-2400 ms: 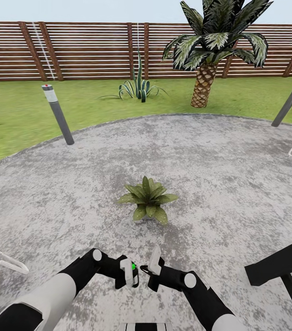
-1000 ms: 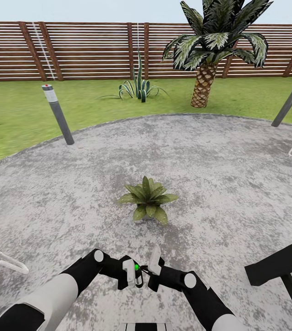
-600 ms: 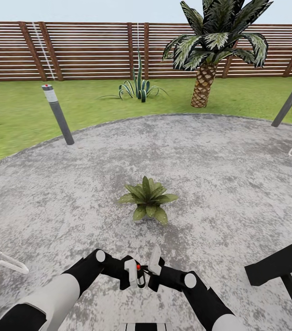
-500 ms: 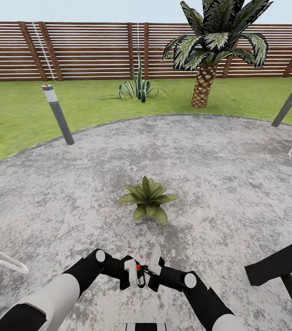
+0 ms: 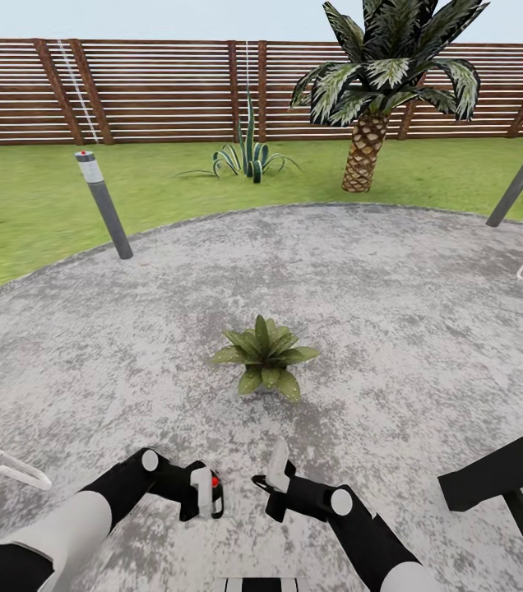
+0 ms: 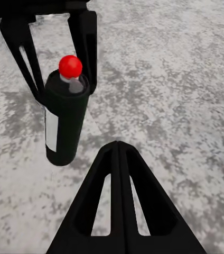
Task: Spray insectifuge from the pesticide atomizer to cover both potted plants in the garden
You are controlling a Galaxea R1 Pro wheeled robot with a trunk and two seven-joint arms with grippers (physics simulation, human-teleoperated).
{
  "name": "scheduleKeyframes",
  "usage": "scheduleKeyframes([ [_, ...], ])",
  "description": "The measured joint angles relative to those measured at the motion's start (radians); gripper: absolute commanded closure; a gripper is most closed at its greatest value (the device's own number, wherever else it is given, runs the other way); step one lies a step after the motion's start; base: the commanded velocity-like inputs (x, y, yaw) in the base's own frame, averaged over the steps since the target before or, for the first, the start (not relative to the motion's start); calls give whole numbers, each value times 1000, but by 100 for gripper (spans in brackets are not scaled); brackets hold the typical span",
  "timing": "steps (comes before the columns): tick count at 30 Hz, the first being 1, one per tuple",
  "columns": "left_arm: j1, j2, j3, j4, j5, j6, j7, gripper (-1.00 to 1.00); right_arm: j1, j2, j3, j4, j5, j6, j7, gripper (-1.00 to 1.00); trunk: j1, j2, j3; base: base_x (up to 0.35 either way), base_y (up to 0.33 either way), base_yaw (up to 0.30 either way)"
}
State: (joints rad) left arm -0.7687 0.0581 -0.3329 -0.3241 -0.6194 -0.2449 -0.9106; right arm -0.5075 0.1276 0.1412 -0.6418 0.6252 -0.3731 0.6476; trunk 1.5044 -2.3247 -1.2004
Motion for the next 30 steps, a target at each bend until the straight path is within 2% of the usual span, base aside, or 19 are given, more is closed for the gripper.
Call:
scheduleKeyframes([
  [3, 15, 37, -1, 14, -3, 0, 0, 100, 0, -1, 0, 3, 1, 0, 0, 100, 0, 0, 0, 0, 0, 0],
  [4, 21, 60, -2, 19, -5, 0, 1, 100, 0, -3, 0, 5, 1, -1, 0, -100, 0, 0, 0, 0, 0, 0],
  [5, 30, 82, -3, 19, -4, -1, 1, 100, 0, -3, 0, 5, 1, -1, 0, -100, 0, 0, 0, 0, 0, 0],
  [9, 49, 133, 0, 22, 3, -2, 7, 100, 0, -5, -2, 7, 0, -1, -2, -100, 0, 0, 0, 0, 0, 0],
  [11, 50, 139, 5, 22, 10, -1, 16, 100, 0, -6, -5, 8, -1, -1, -6, -100, 0, 0, 0, 0, 0, 0],
  [13, 50, 140, 12, 26, 20, 0, 50, 100, 0, -12, -7, 9, 0, -2, -8, -100, 0, 0, 0, 0, 0, 0],
  [16, 57, 128, 16, 92, 74, -1, 186, 100, 0, -48, -9, 33, -2, -2, -38, -100, 0, 0, 0, 0, 0, 0],
  [17, 66, 117, 16, 122, 113, -2, 249, 100, 0, -66, -10, 69, -3, -2, -85, -100, 0, 0, 0, 0, 0, 0],
  [19, 104, 96, 18, 147, 226, -2, 381, 100, 0, -91, -10, 167, -6, -4, -236, -100, 0, 0, 0, 0, 0, 0],
  [22, 164, 80, 21, 149, 411, -8, 544, 100, 1, -102, -18, 334, -8, -7, -461, -100, 0, 0, 0, 0, 0, 0],
  [23, 169, 79, 22, 151, 449, -17, 575, 100, 1, -102, -36, 367, -9, -8, -506, -100, 0, 0, 0, 0, 0, 0],
  [25, 192, 79, 26, 155, 561, -65, 665, 100, 2, -103, -123, 459, -27, -8, -644, -100, 0, 0, 0, 0, 0, 0],
  [27, 215, 78, 29, 156, 621, -82, 730, 100, 3, -104, -170, 504, -49, -9, -732, -100, 0, 0, 0, 0, 0, 0],
  [28, 231, 78, 32, 156, 654, -88, 778, 100, 5, -104, -196, 528, -53, -10, -801, -100, 0, 0, 0, 0, 0, 0],
  [29, 246, 78, 33, 156, 679, -91, 824, 100, 6, -105, -215, 545, -61, -13, -864, -100, 0, 0, 0, 0, 0, 0],
  [30, 255, 77, 33, 156, 693, -93, 851, 100, 6, -104, -226, 552, -71, -15, -898, -100, 0, 0, 0, 0, 0, 0],
])
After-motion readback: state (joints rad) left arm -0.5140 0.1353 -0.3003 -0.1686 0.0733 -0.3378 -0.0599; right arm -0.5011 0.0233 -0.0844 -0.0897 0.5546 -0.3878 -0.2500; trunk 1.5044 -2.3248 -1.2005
